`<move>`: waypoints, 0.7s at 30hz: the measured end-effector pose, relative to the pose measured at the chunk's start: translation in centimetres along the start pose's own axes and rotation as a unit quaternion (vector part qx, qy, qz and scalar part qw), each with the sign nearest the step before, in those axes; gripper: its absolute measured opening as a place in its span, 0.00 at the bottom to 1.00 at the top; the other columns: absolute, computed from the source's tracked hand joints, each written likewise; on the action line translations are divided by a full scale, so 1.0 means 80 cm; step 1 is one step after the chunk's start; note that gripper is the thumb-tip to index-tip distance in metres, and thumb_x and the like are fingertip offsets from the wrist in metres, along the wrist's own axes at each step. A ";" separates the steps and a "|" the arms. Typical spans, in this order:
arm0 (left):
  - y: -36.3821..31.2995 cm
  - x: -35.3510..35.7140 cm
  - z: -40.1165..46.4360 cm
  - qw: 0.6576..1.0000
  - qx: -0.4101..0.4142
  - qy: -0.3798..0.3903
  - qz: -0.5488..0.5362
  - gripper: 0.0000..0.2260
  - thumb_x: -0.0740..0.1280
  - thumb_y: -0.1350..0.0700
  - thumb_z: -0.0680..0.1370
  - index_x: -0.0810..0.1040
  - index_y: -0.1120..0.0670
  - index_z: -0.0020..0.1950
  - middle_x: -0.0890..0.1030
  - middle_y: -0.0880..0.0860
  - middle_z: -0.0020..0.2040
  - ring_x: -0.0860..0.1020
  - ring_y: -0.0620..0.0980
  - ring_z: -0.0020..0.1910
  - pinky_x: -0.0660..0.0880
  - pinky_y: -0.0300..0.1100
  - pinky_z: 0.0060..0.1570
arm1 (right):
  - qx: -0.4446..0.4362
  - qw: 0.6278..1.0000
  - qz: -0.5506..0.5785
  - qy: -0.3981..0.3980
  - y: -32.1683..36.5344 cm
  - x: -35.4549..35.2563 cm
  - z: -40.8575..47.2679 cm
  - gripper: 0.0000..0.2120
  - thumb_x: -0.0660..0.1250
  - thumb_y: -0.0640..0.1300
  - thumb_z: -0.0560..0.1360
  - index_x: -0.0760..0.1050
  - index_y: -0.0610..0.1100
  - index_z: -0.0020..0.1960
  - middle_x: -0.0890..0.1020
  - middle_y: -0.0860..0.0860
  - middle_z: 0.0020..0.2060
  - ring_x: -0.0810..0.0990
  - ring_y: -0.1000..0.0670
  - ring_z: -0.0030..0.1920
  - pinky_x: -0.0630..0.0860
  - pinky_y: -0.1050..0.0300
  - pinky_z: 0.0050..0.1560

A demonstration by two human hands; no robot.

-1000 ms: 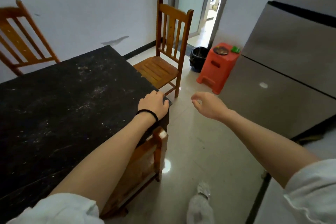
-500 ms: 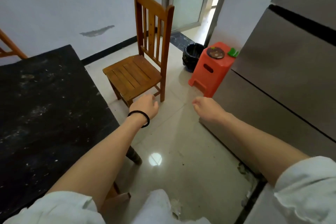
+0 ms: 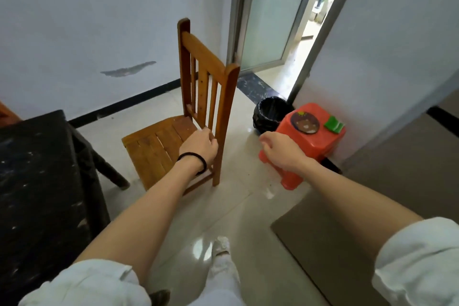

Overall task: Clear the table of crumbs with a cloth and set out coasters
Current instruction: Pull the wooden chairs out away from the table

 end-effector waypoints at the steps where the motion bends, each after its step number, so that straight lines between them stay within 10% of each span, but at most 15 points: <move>1: -0.005 -0.006 0.027 1.000 -0.002 -0.008 -0.005 0.13 0.59 0.52 0.80 0.73 0.56 0.61 0.79 0.55 0.54 0.78 0.52 0.49 0.77 0.42 0.48 | -0.003 1.000 0.002 -0.005 -0.002 -0.011 0.027 0.16 0.55 0.40 0.77 0.73 0.42 0.62 0.79 0.46 0.59 0.76 0.45 0.59 0.71 0.53 0.56; 12: -0.009 -0.043 0.249 0.986 -0.111 -0.071 -0.105 0.12 0.58 0.52 0.80 0.73 0.56 0.60 0.79 0.56 0.55 0.76 0.51 0.49 0.72 0.40 0.45 | -0.022 1.000 0.013 -0.003 -0.021 -0.081 0.302 0.16 0.53 0.42 0.78 0.71 0.44 0.64 0.77 0.46 0.61 0.74 0.45 0.61 0.71 0.50 0.60; 21: -0.005 -0.057 0.410 0.902 -0.204 -0.137 -0.354 0.18 0.57 0.47 0.81 0.66 0.55 0.68 0.73 0.54 0.63 0.71 0.46 0.53 0.69 0.39 0.50 | -0.208 0.974 -0.041 0.082 0.021 -0.057 0.536 0.19 0.57 0.41 0.79 0.63 0.47 0.70 0.71 0.46 0.67 0.73 0.46 0.63 0.71 0.51 0.64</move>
Point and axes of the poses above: each hand's wrist, its own z-axis towards the middle knuckle, its own x-axis out of the palm, y = z × x, the point moved 6 cm from there along z, towards the middle knuckle
